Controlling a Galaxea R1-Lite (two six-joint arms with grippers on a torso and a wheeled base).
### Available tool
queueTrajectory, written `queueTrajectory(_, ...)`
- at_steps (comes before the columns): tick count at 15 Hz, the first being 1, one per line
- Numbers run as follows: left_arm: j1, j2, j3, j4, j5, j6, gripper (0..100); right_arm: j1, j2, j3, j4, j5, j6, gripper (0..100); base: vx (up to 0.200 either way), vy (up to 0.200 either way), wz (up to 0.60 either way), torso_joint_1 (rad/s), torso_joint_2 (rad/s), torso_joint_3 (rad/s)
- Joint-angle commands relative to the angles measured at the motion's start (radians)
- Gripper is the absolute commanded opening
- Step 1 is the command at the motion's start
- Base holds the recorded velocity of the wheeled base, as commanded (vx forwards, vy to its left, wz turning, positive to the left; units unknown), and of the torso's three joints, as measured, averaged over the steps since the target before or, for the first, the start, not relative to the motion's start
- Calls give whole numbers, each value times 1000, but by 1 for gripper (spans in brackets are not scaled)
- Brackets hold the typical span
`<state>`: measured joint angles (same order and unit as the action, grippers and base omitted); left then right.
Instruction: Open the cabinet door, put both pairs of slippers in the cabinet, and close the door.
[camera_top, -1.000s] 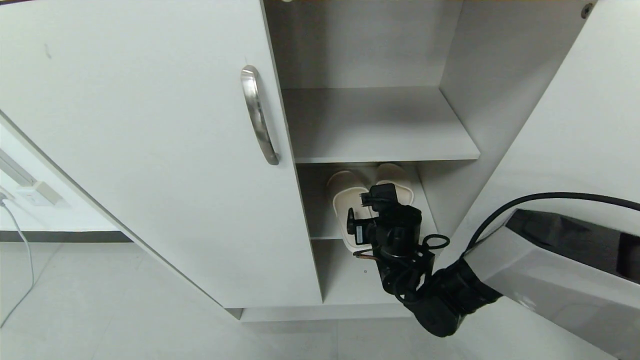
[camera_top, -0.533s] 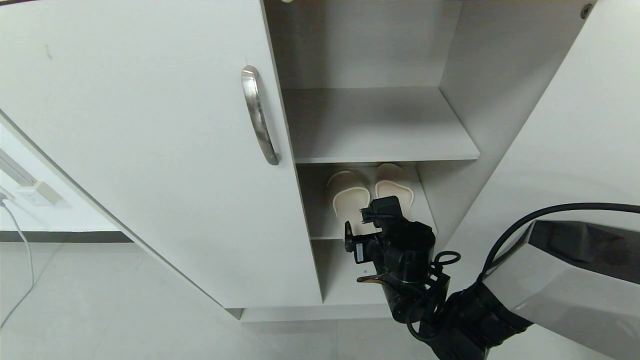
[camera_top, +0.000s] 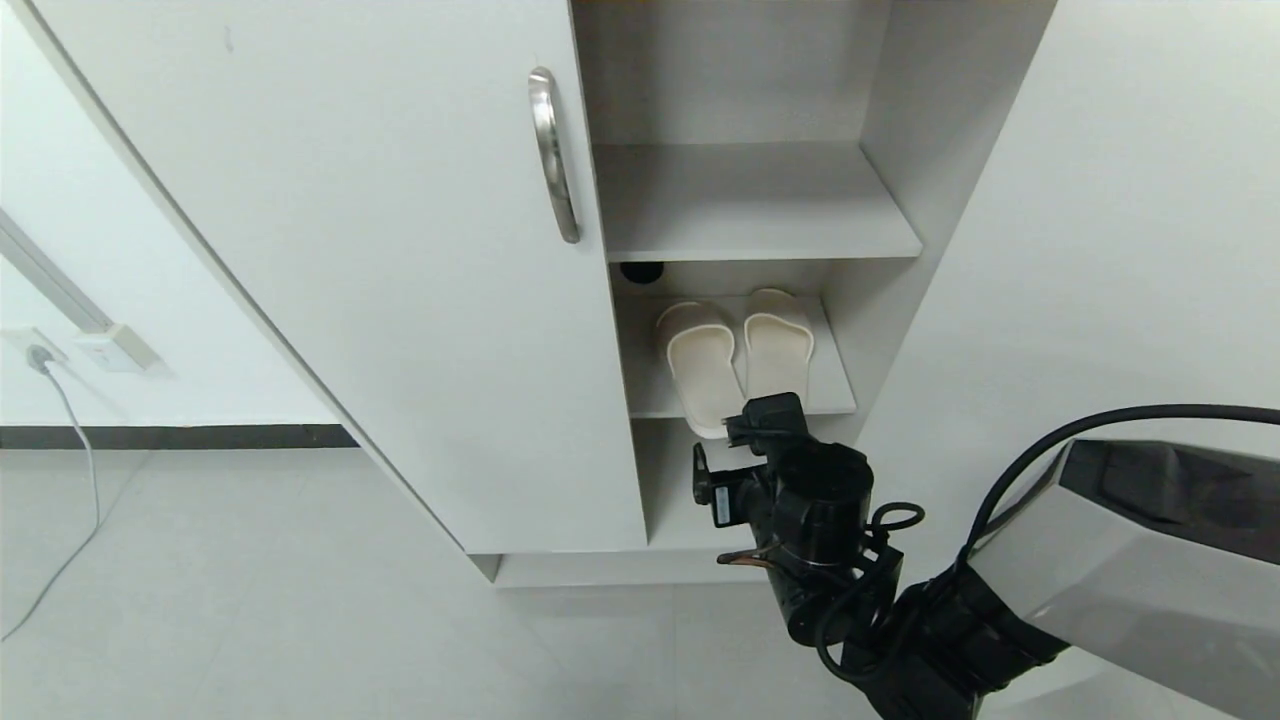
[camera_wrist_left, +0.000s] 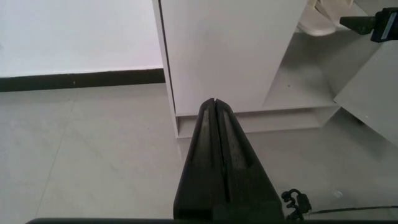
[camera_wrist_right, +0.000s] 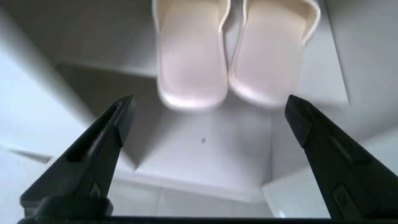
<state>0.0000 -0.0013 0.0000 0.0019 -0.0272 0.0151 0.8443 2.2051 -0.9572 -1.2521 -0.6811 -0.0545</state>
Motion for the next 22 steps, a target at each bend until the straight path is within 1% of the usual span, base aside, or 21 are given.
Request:
queueTrajectory(1, 0, 1, 0, 0, 0, 0, 0, -1, -2, 0, -1, 0, -1, 100, 0, 0, 0, 0, 0, 0)
queueTrajectory(14, -2, 1, 0, 0, 0, 0, 0, -1, -4, 14, -1, 0, -1, 100, 0, 0, 0, 0, 0, 0)
queueTrajectory(22, 0, 1, 0, 0, 0, 2, 0, -4, -5, 15, 0, 0, -1, 100, 0, 0, 0, 2, 2, 185)
